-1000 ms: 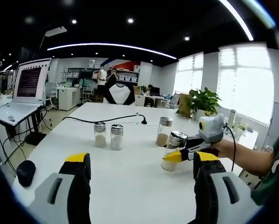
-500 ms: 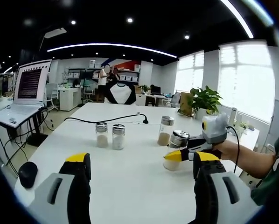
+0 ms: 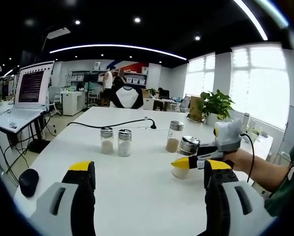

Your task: Rotate the seasoning bottle until the label or dispensing opening points toward the visible target arrow and the bottle remains upright within the marked orientation range

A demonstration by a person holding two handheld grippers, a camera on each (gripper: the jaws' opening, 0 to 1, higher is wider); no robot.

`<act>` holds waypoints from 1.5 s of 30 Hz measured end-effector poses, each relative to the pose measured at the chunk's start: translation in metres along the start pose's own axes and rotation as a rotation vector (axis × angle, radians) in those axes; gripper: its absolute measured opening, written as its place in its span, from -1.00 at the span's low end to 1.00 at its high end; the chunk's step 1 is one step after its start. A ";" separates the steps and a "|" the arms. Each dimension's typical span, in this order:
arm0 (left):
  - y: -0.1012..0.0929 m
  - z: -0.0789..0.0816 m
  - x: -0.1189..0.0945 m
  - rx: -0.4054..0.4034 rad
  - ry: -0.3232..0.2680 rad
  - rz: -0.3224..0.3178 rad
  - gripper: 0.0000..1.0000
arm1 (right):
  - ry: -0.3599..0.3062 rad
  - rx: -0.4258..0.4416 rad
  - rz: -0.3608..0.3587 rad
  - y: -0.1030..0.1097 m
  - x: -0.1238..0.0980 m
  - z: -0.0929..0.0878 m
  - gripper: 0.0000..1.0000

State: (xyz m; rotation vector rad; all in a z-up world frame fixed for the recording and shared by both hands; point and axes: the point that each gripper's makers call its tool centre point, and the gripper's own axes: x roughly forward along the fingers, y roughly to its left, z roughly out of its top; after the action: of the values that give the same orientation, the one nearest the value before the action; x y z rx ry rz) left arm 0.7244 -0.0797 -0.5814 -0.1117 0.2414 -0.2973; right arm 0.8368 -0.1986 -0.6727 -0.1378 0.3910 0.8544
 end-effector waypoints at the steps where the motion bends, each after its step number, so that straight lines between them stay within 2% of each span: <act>1: 0.000 0.000 0.000 0.001 0.000 0.000 0.93 | 0.000 0.001 -0.010 0.000 0.000 0.000 -0.12; 13: -0.004 0.001 0.003 -0.003 -0.003 -0.011 0.93 | 0.007 0.039 -0.090 -0.003 0.001 0.000 -0.11; 24: 0.005 0.002 -0.002 0.008 -0.010 0.032 0.94 | 0.023 0.058 -0.146 -0.005 0.001 -0.002 -0.11; 37: 0.000 0.001 0.000 0.003 -0.006 0.011 0.94 | 0.039 0.095 -0.230 -0.006 0.001 -0.003 -0.12; 45: 0.001 0.001 -0.001 -0.001 -0.008 0.017 0.93 | 0.044 0.105 -0.251 -0.007 0.001 -0.004 -0.11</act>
State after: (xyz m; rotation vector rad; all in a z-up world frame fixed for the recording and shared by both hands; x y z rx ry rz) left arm 0.7239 -0.0783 -0.5801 -0.1122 0.2347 -0.2801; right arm 0.8414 -0.2037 -0.6767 -0.1058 0.4486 0.5826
